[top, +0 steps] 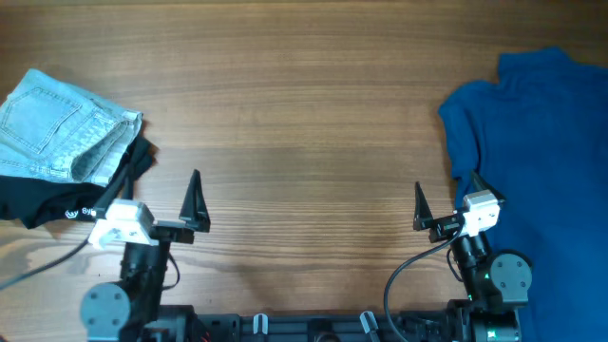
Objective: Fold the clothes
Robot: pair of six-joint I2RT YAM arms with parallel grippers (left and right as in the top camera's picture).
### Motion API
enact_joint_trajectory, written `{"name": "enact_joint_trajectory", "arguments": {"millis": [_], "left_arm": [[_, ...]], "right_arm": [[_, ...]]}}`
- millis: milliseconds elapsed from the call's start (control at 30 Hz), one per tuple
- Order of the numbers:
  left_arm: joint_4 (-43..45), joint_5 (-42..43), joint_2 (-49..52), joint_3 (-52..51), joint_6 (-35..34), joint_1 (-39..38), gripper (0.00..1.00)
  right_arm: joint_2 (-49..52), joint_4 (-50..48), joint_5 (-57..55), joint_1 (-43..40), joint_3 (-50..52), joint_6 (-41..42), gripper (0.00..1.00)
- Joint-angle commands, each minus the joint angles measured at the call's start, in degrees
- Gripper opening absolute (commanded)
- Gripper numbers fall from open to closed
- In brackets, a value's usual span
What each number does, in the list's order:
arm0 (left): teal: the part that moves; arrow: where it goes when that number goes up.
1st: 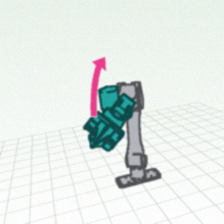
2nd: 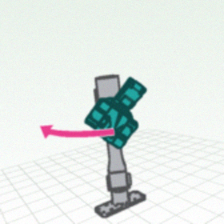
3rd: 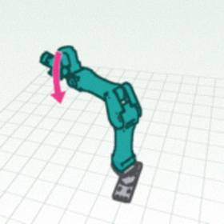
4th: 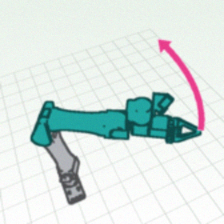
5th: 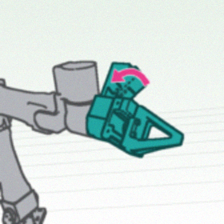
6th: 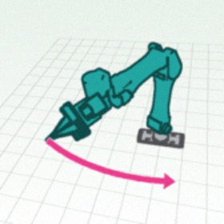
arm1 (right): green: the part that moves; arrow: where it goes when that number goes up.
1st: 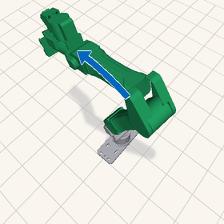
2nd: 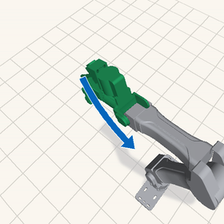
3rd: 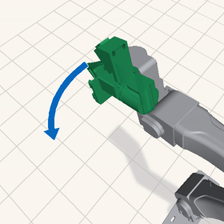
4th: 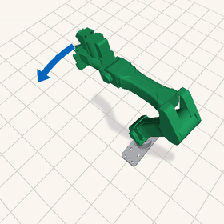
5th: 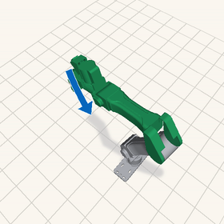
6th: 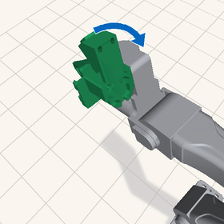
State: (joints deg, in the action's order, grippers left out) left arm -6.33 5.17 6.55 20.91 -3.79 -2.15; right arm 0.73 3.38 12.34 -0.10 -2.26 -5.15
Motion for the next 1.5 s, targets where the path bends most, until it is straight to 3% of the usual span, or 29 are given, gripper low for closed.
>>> {"name": "enact_joint_trajectory", "arguments": {"millis": [0, 200, 467, 1467], "left_arm": [[3.8, -0.5, -5.9, -9.1, -1.2, 0.2, 1.00], [12.2, -0.8, -6.4, -19.6, -1.0, 0.2, 1.00], [2.2, -0.8, -6.3, -20.6, -1.0, 0.2, 1.00], [2.3, -0.8, -6.1, -20.6, -1.0, 0.2, 1.00]], "right_arm": [[-0.5, -0.3, -0.5, -0.3, 0.1, 0.8, 1.00], [-0.5, -0.3, -0.5, -0.3, 0.2, 0.8, 1.00], [-0.5, -0.3, -0.5, -0.3, 0.1, 0.8, 1.00], [-0.5, -0.3, -0.5, -0.3, 0.1, 0.8, 1.00]]}}
